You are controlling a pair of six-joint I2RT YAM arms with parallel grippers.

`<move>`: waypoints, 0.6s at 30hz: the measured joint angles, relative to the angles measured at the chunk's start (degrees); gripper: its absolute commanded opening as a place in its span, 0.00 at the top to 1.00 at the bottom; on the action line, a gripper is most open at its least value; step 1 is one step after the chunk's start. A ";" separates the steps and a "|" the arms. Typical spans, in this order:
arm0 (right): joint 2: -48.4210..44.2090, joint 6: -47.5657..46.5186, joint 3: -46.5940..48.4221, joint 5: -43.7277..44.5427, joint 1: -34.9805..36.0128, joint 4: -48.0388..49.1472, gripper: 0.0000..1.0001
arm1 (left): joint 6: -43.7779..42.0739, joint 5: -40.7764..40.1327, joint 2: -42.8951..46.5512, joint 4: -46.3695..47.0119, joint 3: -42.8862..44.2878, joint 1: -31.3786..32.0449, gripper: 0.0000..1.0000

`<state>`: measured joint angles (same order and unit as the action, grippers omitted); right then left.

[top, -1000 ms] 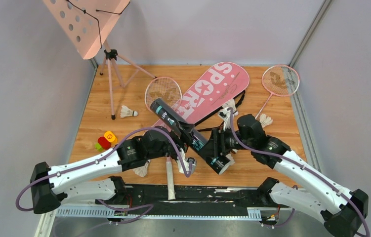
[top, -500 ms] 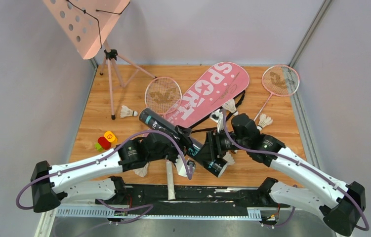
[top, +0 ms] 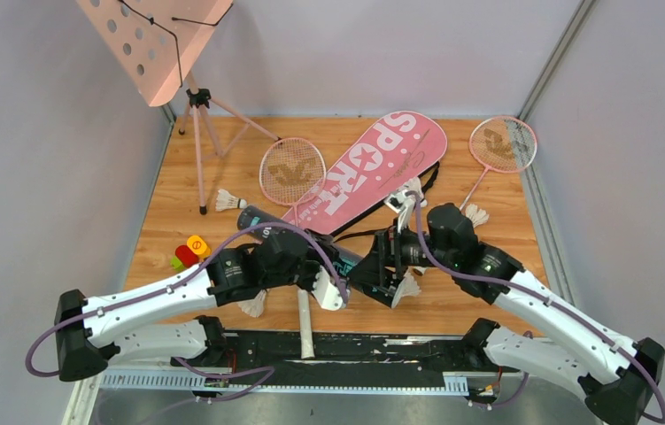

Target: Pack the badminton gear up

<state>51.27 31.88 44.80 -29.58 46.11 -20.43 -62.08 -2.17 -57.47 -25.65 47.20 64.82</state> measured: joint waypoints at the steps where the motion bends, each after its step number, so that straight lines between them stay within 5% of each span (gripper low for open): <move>1: -1.05 0.22 0.15 0.92 0.00 0.31 0.00 | 1.77 -0.44 0.24 -0.52 0.17 0.00 0.56; 8: -11.17 2.80 0.37 9.49 0.00 2.05 0.06 | 15.06 -4.35 5.35 -4.76 0.24 0.00 0.57; 14: -20.02 5.16 -1.53 15.78 0.00 3.67 0.41 | 26.62 -6.19 11.02 -10.19 0.11 0.00 0.58; 18: -20.37 5.86 -3.21 16.31 0.00 4.81 0.55 | 31.67 -8.70 13.66 -11.45 -1.53 0.00 0.58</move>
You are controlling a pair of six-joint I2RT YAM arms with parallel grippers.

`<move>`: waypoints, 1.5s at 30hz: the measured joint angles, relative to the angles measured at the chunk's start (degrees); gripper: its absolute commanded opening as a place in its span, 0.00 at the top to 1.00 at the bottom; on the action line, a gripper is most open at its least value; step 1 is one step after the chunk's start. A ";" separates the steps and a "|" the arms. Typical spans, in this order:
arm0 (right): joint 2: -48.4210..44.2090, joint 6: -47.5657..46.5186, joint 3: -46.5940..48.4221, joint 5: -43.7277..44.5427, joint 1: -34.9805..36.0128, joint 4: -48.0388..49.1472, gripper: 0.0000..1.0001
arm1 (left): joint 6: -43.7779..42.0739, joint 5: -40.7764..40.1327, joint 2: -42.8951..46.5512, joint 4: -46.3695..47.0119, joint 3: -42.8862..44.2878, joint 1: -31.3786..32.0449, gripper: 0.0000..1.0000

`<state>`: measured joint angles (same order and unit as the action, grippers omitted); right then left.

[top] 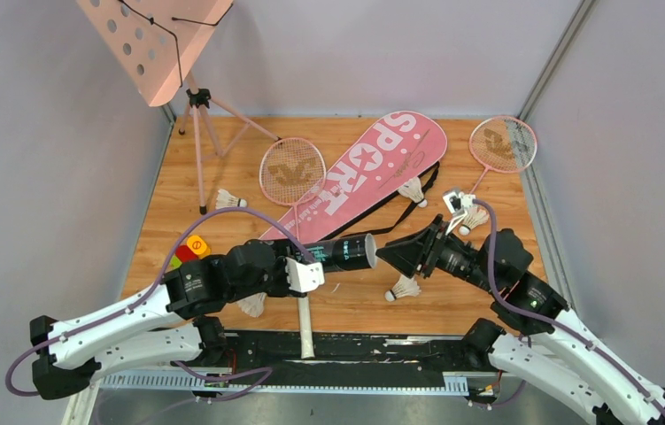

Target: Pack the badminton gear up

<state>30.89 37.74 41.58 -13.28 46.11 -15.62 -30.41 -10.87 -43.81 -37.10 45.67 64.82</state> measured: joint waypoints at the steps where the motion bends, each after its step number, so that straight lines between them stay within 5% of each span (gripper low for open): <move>1: 0.33 -0.04 -0.35 -0.26 0.00 0.11 0.57 | 0.74 -0.68 0.55 -0.07 -0.55 0.00 0.57; 18: 9.88 -1.16 -2.29 -11.32 0.00 9.73 0.72 | 3.65 -5.77 3.30 -0.31 -3.65 0.00 0.58; 22: 10.91 -1.38 -2.40 -11.91 0.00 10.64 0.83 | 3.72 -5.77 3.74 -0.42 -4.00 0.00 0.58; 25: 11.10 -1.73 -2.43 -12.26 0.00 11.15 1.00 | 3.74 -5.77 3.82 -0.48 -4.04 0.00 0.58; 45: 5.75 -5.51 -3.32 -10.54 0.33 12.39 1.00 | 4.31 -3.98 3.85 2.95 -4.07 0.37 0.60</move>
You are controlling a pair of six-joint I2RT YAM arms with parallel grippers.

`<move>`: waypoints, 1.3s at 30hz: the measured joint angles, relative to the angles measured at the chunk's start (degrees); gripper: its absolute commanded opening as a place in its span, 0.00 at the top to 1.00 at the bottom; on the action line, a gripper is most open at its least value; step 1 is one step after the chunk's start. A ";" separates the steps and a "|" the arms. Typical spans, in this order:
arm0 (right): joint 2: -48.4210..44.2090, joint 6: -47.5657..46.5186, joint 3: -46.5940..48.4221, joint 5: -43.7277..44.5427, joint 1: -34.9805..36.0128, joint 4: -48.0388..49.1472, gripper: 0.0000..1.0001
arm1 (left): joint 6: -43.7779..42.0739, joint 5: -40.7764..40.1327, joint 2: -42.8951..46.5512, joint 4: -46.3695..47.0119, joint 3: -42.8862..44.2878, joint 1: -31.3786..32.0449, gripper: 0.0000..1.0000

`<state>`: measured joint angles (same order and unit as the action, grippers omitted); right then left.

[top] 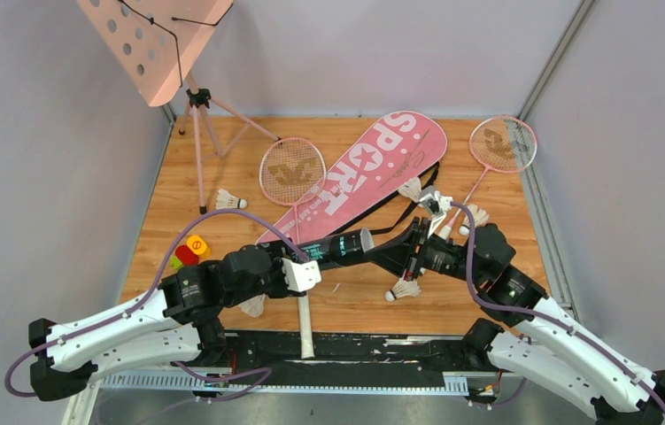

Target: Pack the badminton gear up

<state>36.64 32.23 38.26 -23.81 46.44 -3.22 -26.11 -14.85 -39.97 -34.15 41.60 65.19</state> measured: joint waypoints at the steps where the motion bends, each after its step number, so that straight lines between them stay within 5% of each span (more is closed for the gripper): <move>1: -0.20 -0.13 0.00 0.37 0.00 -0.44 1.00 | 0.00 0.04 0.00 0.11 0.00 0.00 0.60; 26: -5.20 -5.53 1.14 4.22 0.07 -8.50 1.00 | -0.39 2.36 0.11 2.47 0.00 0.48 0.62; 39: -8.13 -8.37 8.11 11.04 -0.13 -12.35 1.00 | -0.66 -4.13 1.05 -3.10 -1.07 -0.07 0.59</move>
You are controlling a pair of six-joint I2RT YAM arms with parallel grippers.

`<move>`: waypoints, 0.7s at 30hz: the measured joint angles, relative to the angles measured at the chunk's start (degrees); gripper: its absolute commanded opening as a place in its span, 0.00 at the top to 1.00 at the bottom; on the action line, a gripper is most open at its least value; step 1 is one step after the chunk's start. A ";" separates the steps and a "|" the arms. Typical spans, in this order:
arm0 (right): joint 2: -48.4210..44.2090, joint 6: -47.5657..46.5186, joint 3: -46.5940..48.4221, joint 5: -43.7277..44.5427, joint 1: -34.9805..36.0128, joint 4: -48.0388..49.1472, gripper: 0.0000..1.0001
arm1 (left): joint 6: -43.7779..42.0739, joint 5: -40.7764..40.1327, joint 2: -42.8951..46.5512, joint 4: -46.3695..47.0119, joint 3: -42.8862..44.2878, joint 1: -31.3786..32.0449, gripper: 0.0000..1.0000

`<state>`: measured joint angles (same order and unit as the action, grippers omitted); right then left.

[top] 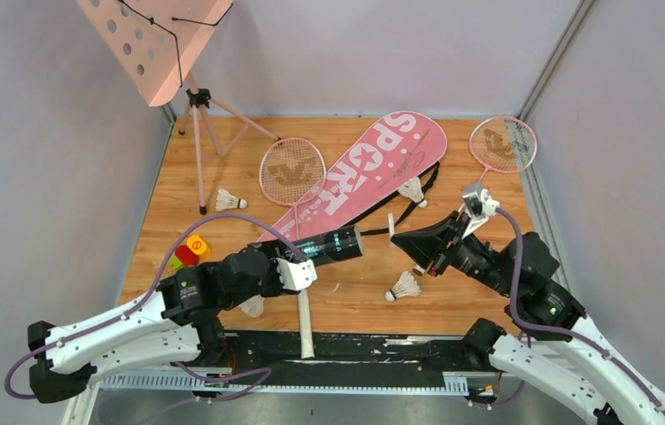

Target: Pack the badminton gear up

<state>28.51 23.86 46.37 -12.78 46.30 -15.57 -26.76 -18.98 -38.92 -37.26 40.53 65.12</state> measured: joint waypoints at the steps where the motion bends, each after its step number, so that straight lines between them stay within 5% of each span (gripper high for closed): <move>1: 0.59 0.52 -0.37 1.38 0.00 0.02 1.00 | 0.02 -0.96 0.13 -0.09 0.00 0.00 0.59; 7: 6.47 6.19 -5.62 9.44 0.00 0.44 1.00 | 0.07 -8.81 2.67 -0.22 0.00 0.00 0.60; 19: 41.13 15.39 -6.45 15.50 0.00 0.48 1.00 | -0.39 -20.61 13.25 2.56 0.00 0.00 0.60; 21: 45.11 16.52 -5.90 15.89 0.02 0.50 0.93 | -0.42 -20.96 13.11 2.73 0.00 0.00 0.60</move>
<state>73.63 40.38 40.47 3.11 46.33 -15.07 -27.18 -39.94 -25.80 -34.52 40.53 65.12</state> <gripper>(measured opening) 0.022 0.731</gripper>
